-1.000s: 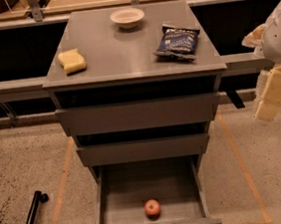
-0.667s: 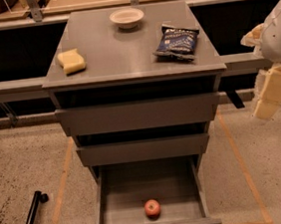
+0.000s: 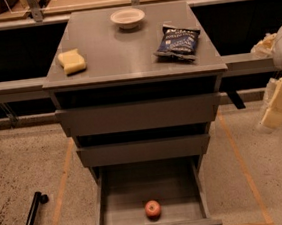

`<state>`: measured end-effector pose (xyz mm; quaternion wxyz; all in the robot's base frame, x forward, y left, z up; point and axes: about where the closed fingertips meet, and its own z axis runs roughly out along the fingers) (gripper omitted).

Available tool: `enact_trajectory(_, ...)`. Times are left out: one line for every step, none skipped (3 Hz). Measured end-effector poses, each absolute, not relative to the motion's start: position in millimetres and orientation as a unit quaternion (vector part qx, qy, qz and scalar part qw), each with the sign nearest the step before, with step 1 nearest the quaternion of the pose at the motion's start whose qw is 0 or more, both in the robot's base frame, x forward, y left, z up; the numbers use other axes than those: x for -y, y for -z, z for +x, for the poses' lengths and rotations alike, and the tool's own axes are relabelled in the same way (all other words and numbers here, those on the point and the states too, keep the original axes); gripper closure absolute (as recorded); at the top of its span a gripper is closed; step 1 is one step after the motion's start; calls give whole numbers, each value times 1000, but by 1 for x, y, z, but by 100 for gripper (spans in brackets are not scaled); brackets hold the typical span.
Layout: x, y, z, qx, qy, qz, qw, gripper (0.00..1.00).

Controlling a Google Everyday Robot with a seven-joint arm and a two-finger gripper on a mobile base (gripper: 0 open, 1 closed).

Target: Pick apple from bottom drawer and place on counter

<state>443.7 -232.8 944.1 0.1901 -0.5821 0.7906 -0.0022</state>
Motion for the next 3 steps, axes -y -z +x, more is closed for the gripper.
enact_trajectory(218, -905, 445, -798, -72, -557, 219, 0)
enact_trajectory(193, -859, 460, -794, -130, -547, 230, 0)
enact_trajectory(166, -810, 473, -798, -196, -523, 225, 0)
